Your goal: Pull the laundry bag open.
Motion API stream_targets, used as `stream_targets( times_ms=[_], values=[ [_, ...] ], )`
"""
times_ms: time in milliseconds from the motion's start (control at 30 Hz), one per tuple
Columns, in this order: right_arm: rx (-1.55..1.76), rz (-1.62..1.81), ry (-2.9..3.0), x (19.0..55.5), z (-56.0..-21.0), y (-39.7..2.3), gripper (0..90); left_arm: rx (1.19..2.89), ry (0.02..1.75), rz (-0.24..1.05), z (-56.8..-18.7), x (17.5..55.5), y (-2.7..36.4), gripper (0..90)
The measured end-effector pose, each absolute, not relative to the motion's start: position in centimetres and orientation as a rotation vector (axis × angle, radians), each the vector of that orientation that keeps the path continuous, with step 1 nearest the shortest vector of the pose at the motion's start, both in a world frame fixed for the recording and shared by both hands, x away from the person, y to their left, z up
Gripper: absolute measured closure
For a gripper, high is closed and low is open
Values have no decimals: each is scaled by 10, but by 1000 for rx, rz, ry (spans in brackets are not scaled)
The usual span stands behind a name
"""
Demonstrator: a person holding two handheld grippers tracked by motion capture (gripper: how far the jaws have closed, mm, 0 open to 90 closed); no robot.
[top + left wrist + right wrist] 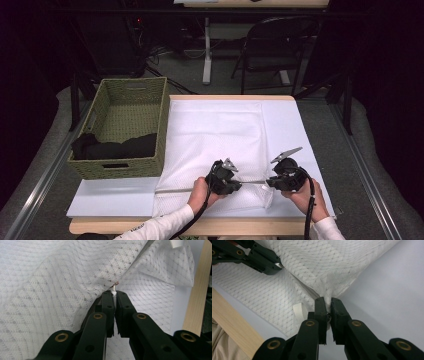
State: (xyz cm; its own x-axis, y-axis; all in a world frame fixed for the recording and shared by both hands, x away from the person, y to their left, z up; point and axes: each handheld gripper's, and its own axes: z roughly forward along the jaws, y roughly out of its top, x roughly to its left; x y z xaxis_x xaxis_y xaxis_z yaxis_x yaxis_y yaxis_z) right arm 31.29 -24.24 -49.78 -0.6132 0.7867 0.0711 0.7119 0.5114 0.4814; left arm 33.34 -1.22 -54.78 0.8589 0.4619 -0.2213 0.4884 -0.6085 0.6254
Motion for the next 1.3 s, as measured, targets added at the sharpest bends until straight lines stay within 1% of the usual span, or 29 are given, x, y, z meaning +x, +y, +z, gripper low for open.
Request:
stream_targets(
  times_ms=[1300],
  values=[
    [1314, 691, 2602, 314, -499, -245, 851, 2337, 709, -50, -547, 335, 15, 864]
  ],
)
